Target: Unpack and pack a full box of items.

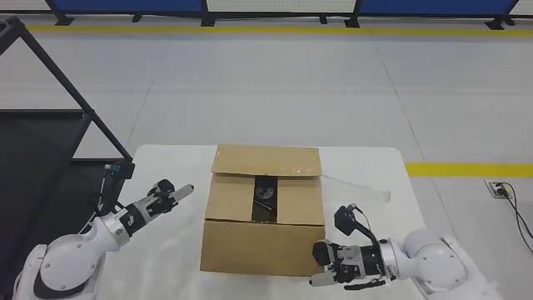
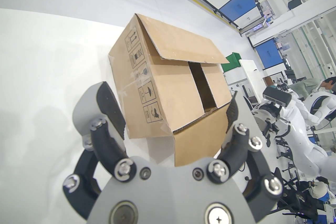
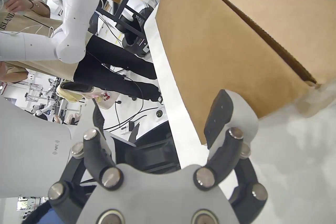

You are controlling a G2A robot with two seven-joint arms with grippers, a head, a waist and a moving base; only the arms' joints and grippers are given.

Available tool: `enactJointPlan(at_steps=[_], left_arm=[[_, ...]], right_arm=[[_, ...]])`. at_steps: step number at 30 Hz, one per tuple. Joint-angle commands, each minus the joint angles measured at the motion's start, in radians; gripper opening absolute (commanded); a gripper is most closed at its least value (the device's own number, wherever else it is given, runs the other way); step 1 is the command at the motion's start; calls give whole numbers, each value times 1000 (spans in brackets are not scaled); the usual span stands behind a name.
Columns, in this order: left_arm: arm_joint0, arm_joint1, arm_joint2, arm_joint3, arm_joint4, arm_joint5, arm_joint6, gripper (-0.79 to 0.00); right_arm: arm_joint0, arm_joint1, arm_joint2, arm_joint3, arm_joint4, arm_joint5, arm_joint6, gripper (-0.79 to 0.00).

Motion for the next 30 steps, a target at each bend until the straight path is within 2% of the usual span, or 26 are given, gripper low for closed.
enactJointPlan(at_steps=[1, 13, 22, 30], left_arm=[[0, 0, 0, 0, 0, 0, 0, 0], [0, 0, 0, 0, 0, 0, 0, 0], [0, 0, 0, 0, 0, 0, 0, 0], [0, 0, 0, 0, 0, 0, 0, 0]], right_arm=[[8, -2, -12, 9, -9, 9, -9, 0], [37, -3, -52, 42, -28, 13, -31, 0], [24, 6, -59, -7, -36, -18, 1, 0], [44, 1, -115, -9, -61, 10, 9, 0]])
